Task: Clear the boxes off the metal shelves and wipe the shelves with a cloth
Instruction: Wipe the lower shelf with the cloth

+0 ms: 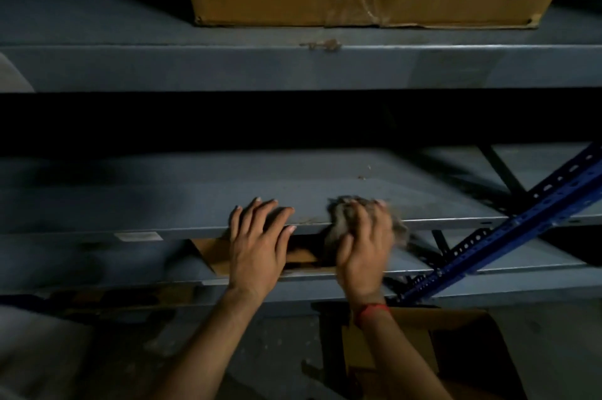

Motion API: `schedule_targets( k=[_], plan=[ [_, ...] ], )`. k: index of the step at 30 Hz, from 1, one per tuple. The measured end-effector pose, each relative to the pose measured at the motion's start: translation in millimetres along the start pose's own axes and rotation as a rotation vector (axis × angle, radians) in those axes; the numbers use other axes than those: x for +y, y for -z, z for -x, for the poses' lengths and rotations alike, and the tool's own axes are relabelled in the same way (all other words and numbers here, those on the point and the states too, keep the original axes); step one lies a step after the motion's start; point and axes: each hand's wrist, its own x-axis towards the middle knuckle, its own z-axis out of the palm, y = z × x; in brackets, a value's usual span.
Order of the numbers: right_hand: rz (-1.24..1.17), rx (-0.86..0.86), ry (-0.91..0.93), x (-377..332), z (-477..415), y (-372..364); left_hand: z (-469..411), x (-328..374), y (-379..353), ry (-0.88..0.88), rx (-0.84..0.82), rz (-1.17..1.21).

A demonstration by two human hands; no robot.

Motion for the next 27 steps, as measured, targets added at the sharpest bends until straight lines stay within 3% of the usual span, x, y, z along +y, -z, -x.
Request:
schedule_targets(
  k=[4, 8, 12, 17, 24, 27],
  plan=[
    [0.051, -0.120, 0.265, -45.5, 4.7, -21.1, 4.4, -3.7, -3.0, -0.003, 0.013, -0.014],
    [0.291, -0.189, 0.533, 25.1, -11.1, 6.0, 4.6, -4.2, -2.2, -0.033, 0.045, 0.003],
    [0.329, -0.150, 0.263, 93.0, -16.4, 52.1, 5.6, -7.4, 0.9, -0.026, -0.010, -0.002],
    [0.137, -0.047, 0.081, 66.7, -9.8, 34.8, 4.0, -5.8, 1.9, -0.017, -0.028, 0.020],
    [0.047, -0.050, 0.153, -33.5, 17.4, -30.4, 0.1, -20.5, 7.3, -0.064, -0.090, 0.178],
    [0.038, -0.099, 0.225, -88.4, 36.3, -71.2, 10.0, -46.4, 24.7, -0.059, -0.086, 0.091]
  ],
)
